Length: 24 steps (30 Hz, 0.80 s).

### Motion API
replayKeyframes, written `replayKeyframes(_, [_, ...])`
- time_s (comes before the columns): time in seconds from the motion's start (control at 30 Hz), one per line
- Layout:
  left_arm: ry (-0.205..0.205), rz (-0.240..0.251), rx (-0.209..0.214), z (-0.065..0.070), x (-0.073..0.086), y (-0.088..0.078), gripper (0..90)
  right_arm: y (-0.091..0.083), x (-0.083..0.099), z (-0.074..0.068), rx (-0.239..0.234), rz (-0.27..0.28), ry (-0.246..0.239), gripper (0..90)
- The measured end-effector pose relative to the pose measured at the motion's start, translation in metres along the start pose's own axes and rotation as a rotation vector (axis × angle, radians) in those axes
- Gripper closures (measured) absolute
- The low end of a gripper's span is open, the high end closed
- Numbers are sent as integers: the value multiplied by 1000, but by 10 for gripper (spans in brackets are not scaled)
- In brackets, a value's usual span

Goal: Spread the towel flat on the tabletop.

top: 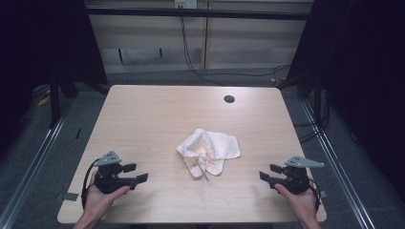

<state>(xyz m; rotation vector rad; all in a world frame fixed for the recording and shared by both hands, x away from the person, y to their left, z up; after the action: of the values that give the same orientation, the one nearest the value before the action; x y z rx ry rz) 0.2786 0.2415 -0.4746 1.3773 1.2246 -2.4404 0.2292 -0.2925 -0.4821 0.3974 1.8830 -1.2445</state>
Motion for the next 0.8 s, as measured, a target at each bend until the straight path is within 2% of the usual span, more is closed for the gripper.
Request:
replayKeyframes(0.03, [-4, 7, -9, -1, 0, -1, 301, -1, -2, -1, -15, -5, -10, 407])
replayKeyframes(0.07, [-12, 11, -10, -2, 0, -2, 301, -2, -7, -2, -39, 11, -6, 411])
replayKeyframes(0.23, [-20, 14, -24, -3, 1, -3, 302, 3, -18, -4, -57, 13, -27, 431])
replayKeyframes(0.27, [-19, 11, -18, -2, 2, -3, 310, 8, -25, -8, -94, -2, -51, 448])
replayKeyframes(0.3, [-19, 11, -18, -2, 2, -3, 313, 11, -28, -11, -104, -12, -62, 452])
replayKeyframes(0.37, [-2, -20, -20, -1, 1, 2, 312, 19, -37, -15, -136, -17, -77, 473])
replayKeyframes(0.43, [-2, -20, -12, 0, 1, 3, 310, 24, -42, -16, -148, -20, -82, 481])
replayKeyframes(0.47, [5, -19, -2, 1, 0, 3, 311, 35, -52, -20, -165, -30, -97, 501])
replayKeyframes(0.57, [14, -26, -1, 2, 2, 2, 312, 51, -66, -23, -200, -28, -107, 506])
replayKeyframes(0.63, [13, -21, 1, 2, 2, 2, 312, 56, -71, -24, -205, -26, -112, 503])
replayKeyframes(0.67, [12, -19, 0, 2, 2, 1, 312, 66, -79, -25, -214, -30, -112, 499])
replayKeyframes(0.73, [11, -16, -1, 2, 2, 1, 311, 72, -82, -25, -222, -28, -112, 498])
replayKeyframes(0.8, [12, -13, -3, 2, 3, -1, 311, 90, -88, -28, -233, -48, -117, 489])
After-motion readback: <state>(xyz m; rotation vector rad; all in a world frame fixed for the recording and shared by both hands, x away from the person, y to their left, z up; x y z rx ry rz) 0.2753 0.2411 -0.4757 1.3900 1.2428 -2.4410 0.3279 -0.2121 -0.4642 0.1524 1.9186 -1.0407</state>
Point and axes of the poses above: each handheld gripper's, and its own axes: y roughly forward along the jaws, x roughly out of its underside, z roughly to its right, the point moved 1 cm from there along y, roughly forward along the jaws, and after that the axes turned 1 degree about -z, right-handed, at the moved point
